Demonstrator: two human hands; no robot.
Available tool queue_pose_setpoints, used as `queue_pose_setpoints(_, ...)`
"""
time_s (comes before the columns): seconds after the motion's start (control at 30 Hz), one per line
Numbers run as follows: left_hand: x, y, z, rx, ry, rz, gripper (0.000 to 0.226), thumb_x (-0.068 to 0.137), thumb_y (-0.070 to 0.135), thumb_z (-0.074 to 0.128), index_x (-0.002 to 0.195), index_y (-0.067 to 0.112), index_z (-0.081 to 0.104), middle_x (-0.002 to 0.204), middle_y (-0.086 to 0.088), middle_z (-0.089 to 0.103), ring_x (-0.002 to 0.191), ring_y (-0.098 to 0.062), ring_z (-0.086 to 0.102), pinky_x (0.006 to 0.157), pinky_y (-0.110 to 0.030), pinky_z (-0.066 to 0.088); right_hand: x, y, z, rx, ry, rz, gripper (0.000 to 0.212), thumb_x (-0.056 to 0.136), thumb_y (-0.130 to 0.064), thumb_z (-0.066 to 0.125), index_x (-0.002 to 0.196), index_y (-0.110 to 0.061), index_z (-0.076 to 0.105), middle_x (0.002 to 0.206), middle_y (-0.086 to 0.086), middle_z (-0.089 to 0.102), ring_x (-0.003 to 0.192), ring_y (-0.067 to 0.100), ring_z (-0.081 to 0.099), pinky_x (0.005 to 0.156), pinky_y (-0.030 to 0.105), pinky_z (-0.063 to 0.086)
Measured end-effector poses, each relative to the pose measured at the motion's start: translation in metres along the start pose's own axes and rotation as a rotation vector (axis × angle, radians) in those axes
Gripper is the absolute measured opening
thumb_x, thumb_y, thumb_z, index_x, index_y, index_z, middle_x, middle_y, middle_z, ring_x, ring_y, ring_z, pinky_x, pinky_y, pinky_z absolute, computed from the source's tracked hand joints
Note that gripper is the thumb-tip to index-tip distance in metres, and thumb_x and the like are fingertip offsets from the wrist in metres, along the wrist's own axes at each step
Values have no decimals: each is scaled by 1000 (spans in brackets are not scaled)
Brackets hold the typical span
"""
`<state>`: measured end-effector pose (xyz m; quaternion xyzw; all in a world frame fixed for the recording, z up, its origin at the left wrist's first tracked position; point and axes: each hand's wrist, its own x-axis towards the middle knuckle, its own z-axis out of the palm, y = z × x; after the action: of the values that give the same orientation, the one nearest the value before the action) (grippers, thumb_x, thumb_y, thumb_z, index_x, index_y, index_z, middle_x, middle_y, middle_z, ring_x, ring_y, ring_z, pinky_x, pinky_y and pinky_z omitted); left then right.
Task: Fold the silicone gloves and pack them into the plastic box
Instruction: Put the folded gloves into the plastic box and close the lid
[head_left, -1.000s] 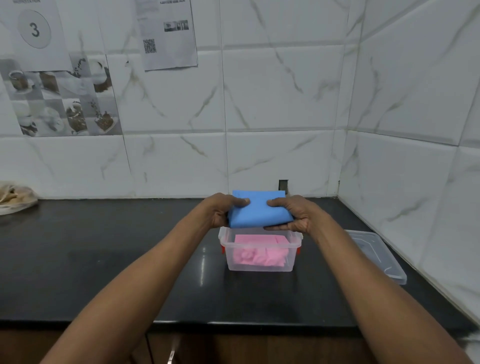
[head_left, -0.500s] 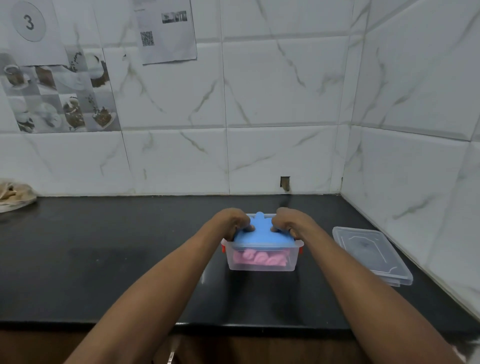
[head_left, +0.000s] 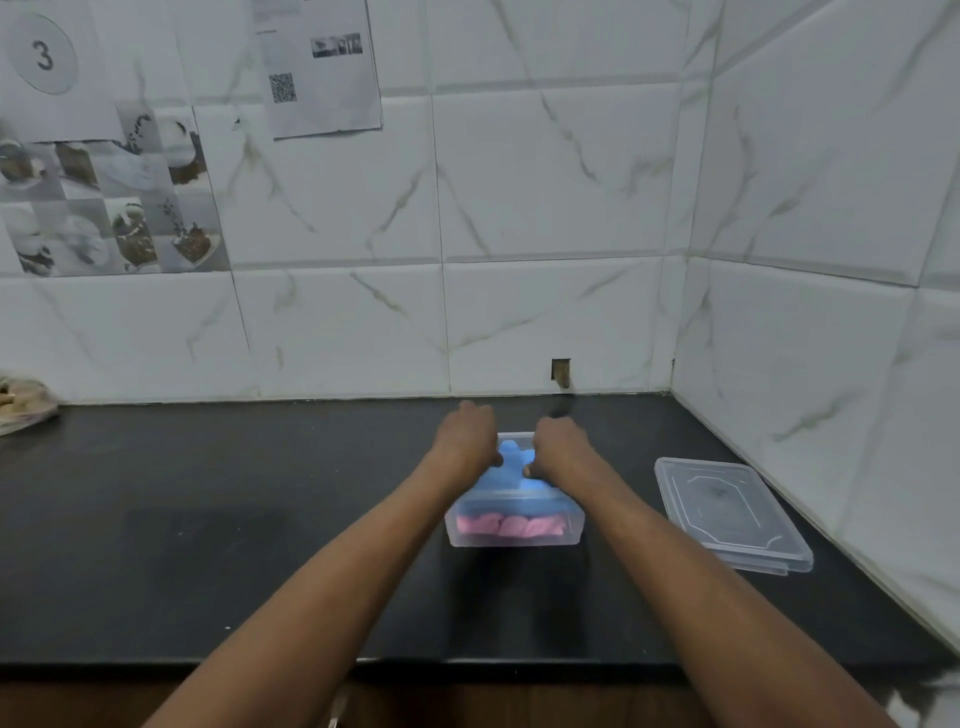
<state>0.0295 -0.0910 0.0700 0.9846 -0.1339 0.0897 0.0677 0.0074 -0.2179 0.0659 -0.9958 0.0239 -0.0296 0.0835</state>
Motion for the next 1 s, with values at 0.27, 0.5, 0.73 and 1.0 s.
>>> queue_pose_setpoints(0.27, 2, -18, -9, 8, -446, 192, 65, 89, 32, 66, 147, 34, 39, 148, -1, 47, 129, -24, 49, 105, -38, 38, -2, 4, -39, -12, -249, -177, 55, 82, -14, 75, 133, -10, 56, 113, 13, 68, 84, 22, 69, 70, 27, 55)
queue_pose_setpoints(0.5, 10, -8, -2, 4, -652, 119, 63, 93, 24, 62, 150, 28, 36, 156, -4, 36, 136, -28, 42, 112, -41, 34, 13, 11, -12, -37, -447, -129, 67, 88, -18, 68, 147, -16, 38, 139, 10, 54, 103, 22, 63, 95, 31, 51)
queue_pose_setpoints(0.73, 12, -5, 13, 58, -583, 103, 66, 92, 14, 58, 150, 33, 33, 151, -6, 42, 127, -29, 51, 109, -44, 42, 20, 5, 5, -187, -380, -156, 50, 89, -16, 60, 138, -15, 51, 128, 8, 60, 104, 23, 60, 85, 31, 48)
queue_pose_setpoints(1.0, -5, -23, -3, -156, -269, 117, 46, 81, 20, 76, 126, 16, 66, 124, -8, 66, 110, -24, 62, 94, -32, 48, -12, 29, -19, 215, -97, -171, 58, 82, -13, 72, 137, -13, 54, 127, 8, 62, 106, 20, 62, 89, 28, 49)
